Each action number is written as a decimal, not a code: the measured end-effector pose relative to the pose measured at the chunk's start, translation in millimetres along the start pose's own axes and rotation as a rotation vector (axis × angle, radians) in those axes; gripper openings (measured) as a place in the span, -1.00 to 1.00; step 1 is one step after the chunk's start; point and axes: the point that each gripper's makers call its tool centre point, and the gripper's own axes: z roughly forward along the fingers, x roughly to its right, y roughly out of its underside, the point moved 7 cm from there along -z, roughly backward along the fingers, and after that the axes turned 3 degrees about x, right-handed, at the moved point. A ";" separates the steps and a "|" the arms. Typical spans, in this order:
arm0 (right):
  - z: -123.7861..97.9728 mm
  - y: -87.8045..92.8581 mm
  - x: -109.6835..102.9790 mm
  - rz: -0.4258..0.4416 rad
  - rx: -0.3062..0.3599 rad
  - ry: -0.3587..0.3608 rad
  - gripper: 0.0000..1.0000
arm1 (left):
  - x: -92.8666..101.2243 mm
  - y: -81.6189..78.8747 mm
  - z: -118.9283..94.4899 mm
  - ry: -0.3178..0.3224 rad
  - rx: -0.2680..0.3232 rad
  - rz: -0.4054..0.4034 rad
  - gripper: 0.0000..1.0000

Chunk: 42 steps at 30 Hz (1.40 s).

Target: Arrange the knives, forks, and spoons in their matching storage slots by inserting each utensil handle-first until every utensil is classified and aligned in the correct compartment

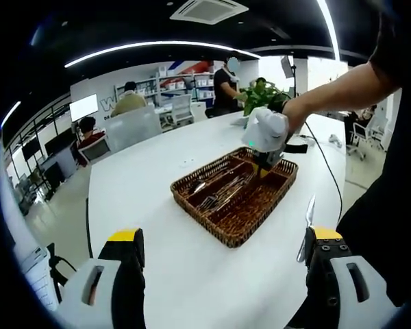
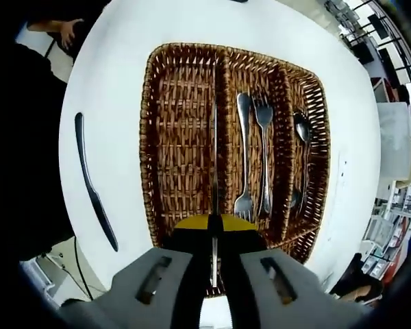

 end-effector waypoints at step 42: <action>47.4 -0.3 -14.4 -0.003 -0.034 0.103 -0.98 | -7.1 3.5 -8.0 0.006 -0.029 0.012 0.99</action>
